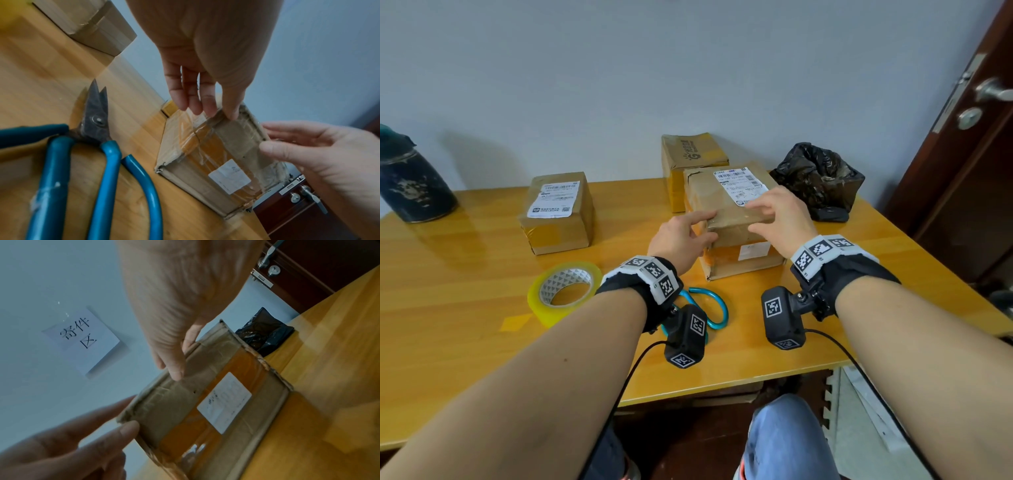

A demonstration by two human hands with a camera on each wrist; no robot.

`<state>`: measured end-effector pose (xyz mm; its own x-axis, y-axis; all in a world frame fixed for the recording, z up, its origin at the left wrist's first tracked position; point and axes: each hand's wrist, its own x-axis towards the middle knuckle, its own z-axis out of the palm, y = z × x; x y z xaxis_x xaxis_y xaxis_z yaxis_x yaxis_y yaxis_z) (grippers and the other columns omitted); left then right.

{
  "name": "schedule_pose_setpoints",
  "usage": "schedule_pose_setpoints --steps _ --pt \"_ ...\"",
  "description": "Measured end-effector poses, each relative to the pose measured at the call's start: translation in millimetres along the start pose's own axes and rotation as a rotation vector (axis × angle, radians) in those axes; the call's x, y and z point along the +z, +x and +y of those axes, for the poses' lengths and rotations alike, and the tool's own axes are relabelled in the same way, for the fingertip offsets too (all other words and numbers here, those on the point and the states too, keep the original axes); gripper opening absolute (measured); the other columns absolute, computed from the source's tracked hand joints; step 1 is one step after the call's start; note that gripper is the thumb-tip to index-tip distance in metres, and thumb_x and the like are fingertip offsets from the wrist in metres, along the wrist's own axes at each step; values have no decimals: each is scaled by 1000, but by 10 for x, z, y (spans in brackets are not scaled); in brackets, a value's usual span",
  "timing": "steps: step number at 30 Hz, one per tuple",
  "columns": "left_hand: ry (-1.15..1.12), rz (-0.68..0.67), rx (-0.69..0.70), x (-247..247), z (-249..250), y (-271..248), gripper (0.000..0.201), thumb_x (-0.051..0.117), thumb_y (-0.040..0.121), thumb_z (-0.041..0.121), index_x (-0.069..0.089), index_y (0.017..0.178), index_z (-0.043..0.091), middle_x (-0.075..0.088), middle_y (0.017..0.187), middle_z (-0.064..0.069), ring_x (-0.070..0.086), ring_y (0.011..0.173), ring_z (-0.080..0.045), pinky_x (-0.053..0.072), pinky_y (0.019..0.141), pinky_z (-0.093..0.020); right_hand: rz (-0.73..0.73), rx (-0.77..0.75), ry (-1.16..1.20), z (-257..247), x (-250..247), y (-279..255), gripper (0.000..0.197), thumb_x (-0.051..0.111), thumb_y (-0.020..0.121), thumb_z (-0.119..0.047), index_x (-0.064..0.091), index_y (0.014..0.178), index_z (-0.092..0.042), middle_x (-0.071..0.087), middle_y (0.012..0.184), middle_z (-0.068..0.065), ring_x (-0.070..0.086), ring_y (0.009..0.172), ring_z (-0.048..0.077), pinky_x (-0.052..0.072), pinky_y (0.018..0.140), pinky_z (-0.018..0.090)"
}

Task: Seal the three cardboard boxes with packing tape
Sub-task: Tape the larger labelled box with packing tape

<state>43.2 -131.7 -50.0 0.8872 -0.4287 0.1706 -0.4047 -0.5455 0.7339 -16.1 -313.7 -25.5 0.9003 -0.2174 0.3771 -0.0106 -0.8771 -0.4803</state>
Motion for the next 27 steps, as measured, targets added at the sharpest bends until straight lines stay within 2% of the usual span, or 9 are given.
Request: schedule_pose_setpoints --steps 3,7,10,14,17,21,24,26,27 --pt "22 -88 -19 -21 44 -27 53 68 87 27 48 134 43 66 78 3 65 78 -11 57 79 -37 -2 -6 -57 -14 5 -38 20 69 84 -8 73 104 -12 57 115 4 44 103 9 29 85 13" --pt "-19 -34 12 -111 24 -129 79 74 82 26 30 147 37 63 80 4 62 80 -10 56 77 -30 -57 32 -202 -221 -63 22 33 59 90 -3 66 119 -18 54 131 7 44 123 24 38 98 32" --pt "23 55 -29 -285 -109 -222 76 71 85 27 29 148 30 60 82 6 61 84 -13 55 80 -31 -24 -22 -201 -459 -43 18 37 55 93 -6 58 128 -18 51 134 5 42 126 22 36 99 33" --pt "254 98 -148 -638 -399 -354 52 69 86 27 49 133 22 61 92 6 59 90 -15 51 77 -30 -10 -99 63 -777 170 -26 34 65 88 -15 54 120 -16 57 112 -2 55 102 13 47 87 26" --pt "431 69 -269 -863 -588 -484 50 73 81 41 53 118 14 60 110 -5 57 100 -22 50 82 -33 -54 -118 149 -1018 368 -75 26 65 88 -14 52 110 -16 59 93 -2 58 82 12 50 75 24" --pt "611 -135 -450 -1033 -744 -660 81 79 64 61 50 117 6 57 113 -8 56 105 -25 50 86 -36 -215 -124 101 -1224 602 -163 44 66 88 -18 46 127 -21 62 86 -3 60 82 11 52 79 31" --pt "714 -402 -479 -1037 -851 -699 69 82 70 45 53 120 6 58 122 -7 56 104 -24 49 87 -34 -364 -91 82 -1294 724 -211 57 71 84 -20 44 134 -22 65 85 -4 61 84 11 51 84 35" --pt "815 -448 -460 -1029 -907 -707 59 74 83 29 52 132 7 55 133 -8 56 114 -27 48 84 -33 -485 -48 54 -1308 757 -224 56 74 82 -21 49 131 -19 68 88 -2 63 87 14 50 86 35" --pt "813 -418 -445 -1034 -934 -696 50 71 86 22 54 131 8 58 129 -8 59 108 -27 49 78 -31 -543 -27 49 -1308 763 -231 54 75 81 -22 52 129 -17 69 91 1 64 89 15 51 87 35"
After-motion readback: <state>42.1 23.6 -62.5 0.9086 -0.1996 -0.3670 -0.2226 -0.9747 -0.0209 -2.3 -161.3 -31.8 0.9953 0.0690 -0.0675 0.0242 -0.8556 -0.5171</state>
